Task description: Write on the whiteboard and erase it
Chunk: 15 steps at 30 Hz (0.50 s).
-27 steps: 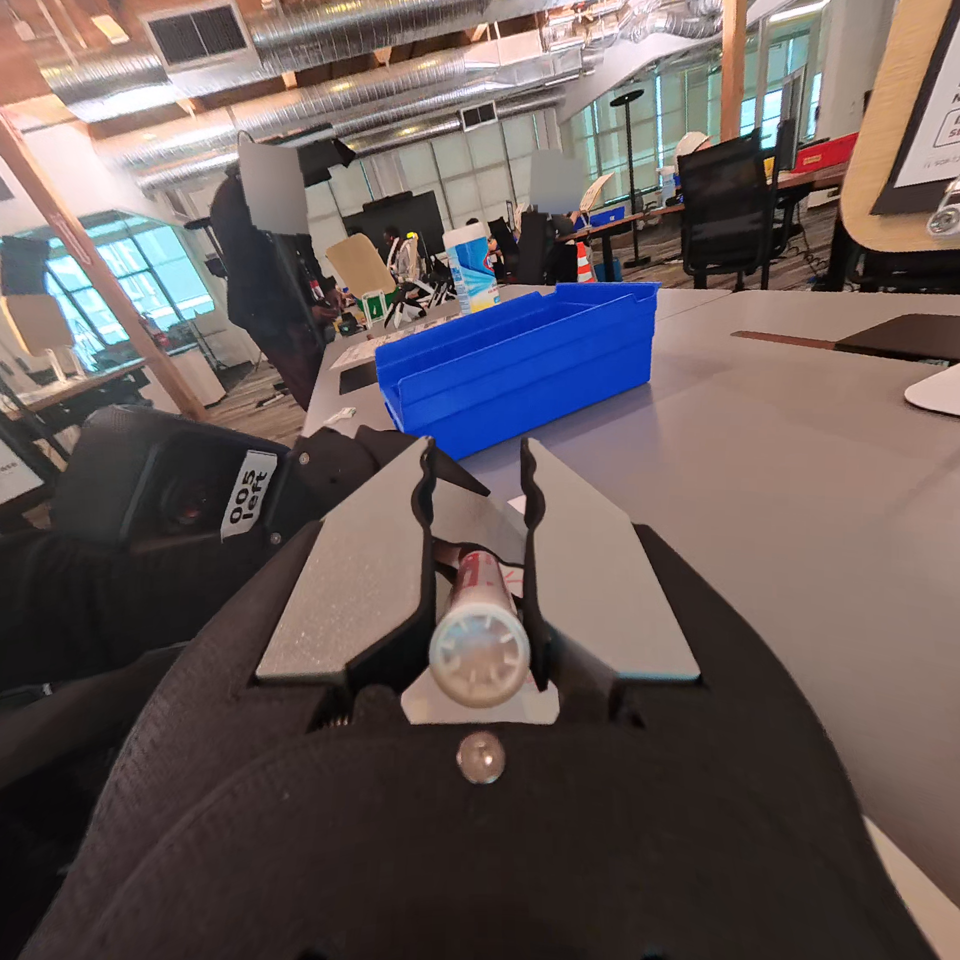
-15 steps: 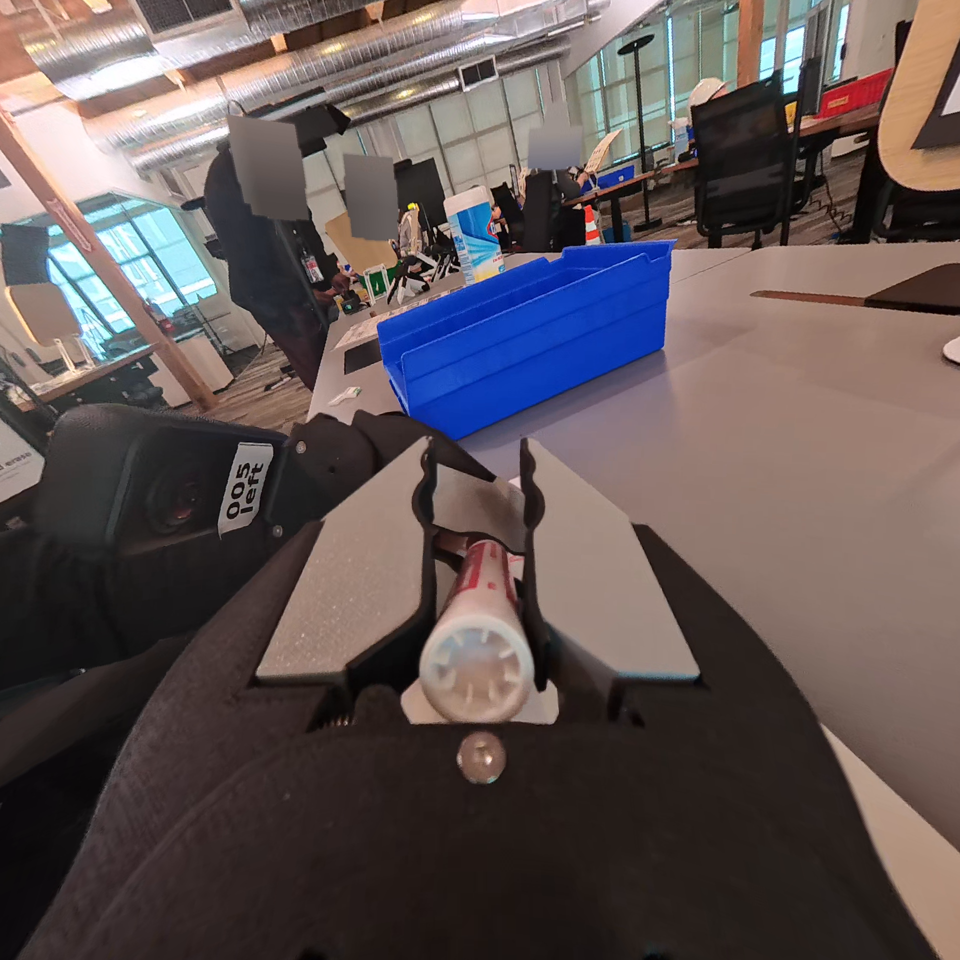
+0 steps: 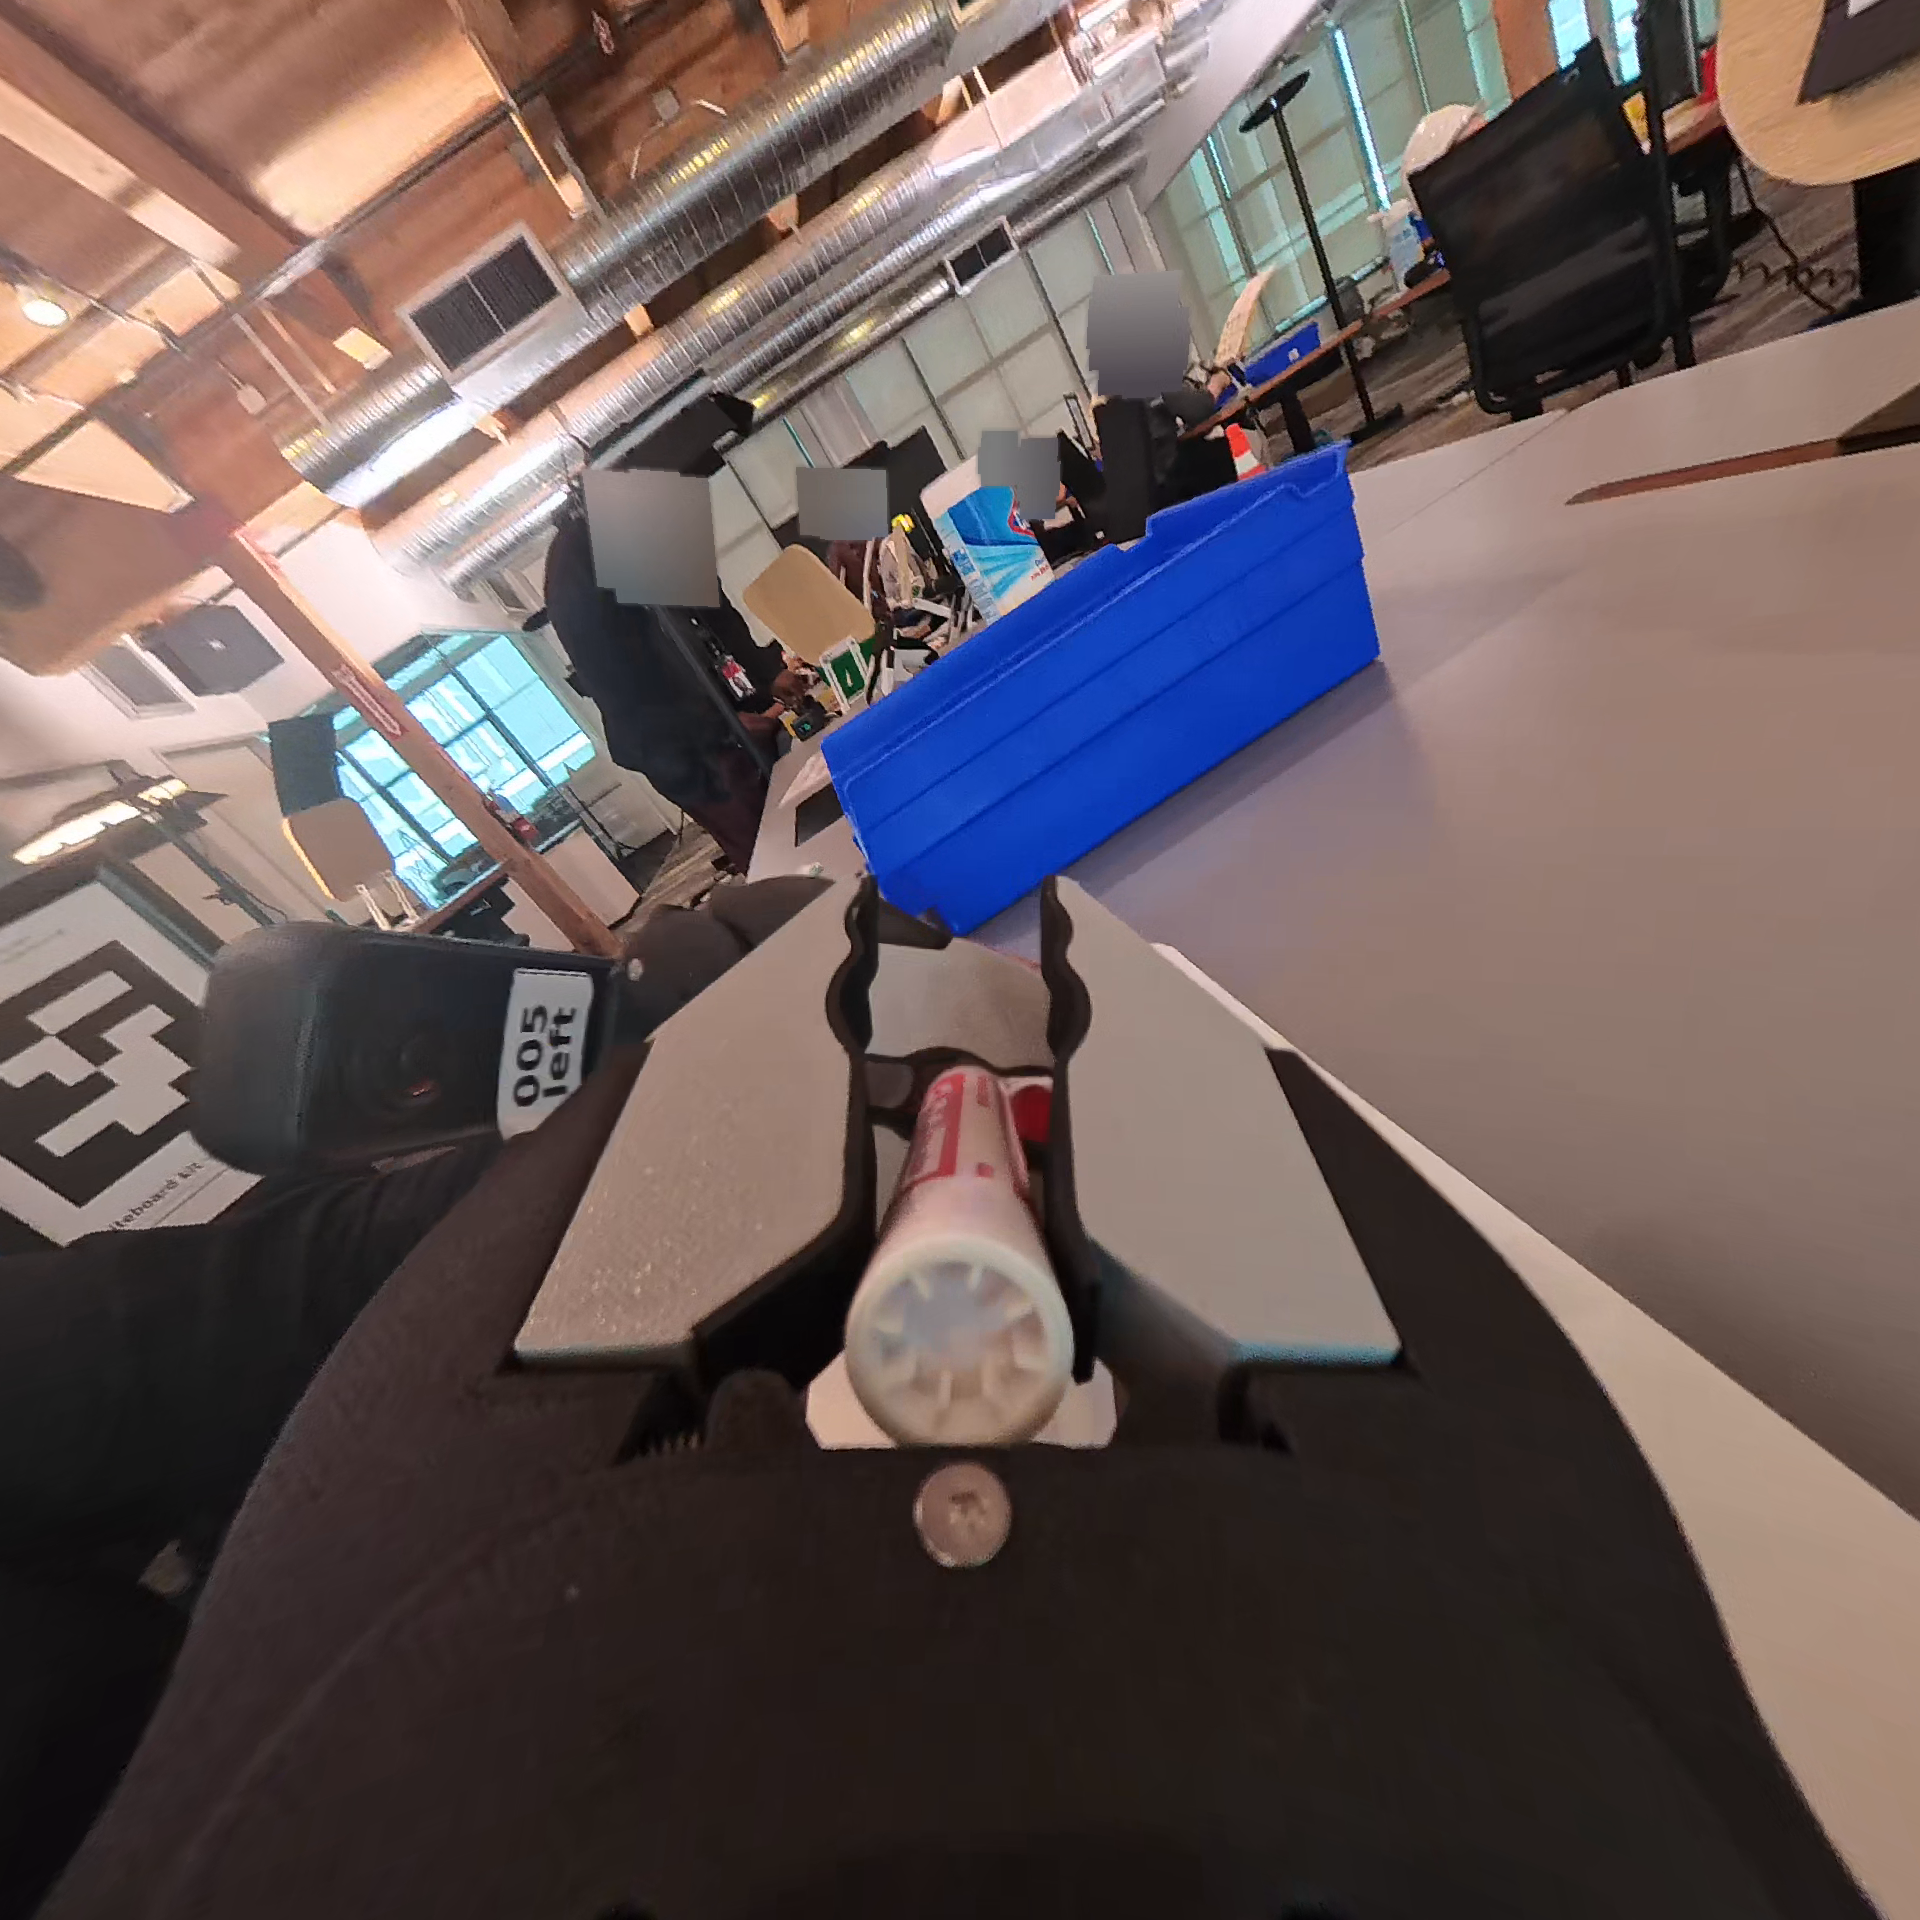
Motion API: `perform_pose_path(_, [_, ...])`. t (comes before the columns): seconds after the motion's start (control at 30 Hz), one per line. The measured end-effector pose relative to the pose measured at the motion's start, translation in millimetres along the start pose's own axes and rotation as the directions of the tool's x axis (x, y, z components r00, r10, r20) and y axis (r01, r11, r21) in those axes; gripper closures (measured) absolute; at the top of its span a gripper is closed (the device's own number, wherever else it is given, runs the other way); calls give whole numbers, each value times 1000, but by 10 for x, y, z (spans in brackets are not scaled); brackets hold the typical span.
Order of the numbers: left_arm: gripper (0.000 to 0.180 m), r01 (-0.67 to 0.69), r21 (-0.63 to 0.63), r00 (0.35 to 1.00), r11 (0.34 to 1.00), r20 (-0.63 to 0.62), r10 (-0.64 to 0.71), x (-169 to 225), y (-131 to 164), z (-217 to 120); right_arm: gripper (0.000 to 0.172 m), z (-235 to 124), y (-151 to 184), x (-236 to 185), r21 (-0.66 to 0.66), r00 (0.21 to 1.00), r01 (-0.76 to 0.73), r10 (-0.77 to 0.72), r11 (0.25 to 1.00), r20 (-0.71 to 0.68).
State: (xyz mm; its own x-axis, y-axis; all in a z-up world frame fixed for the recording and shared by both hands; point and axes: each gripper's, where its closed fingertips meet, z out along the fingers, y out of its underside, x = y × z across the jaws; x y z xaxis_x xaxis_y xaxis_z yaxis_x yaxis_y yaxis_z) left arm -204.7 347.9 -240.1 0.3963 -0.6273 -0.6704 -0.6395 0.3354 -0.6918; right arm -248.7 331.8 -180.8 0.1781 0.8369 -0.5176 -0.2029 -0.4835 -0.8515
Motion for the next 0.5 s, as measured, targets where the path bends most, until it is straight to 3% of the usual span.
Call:
perform_pose_path(0.1, [176, -35, -35, 999, 999, -12, 35, 34, 61, 26, 142, 12, 25, 21, -25, 998, 55, -56, 998, -36])
perform_pose_path(0.2, [167, -29, -18, 1000, 999, -13, 29, 25, 43, 5, 142, -26, -56, 20, 14, 996, 76, -75, 997, -55])
perform_pose_path(0.4, [164, 145, -6, 989, 989, 38, -145, -396, 169, -181, 142, -361, -443, 163, 228, 989, 79, -48, 970, -139])
perform_pose_path(0.5, [165, 343, -5, 936, 939, 88, -341, -737, 332, -340, 142, -413, -467, 232, 253, 989, 45, -8, 966, -145])
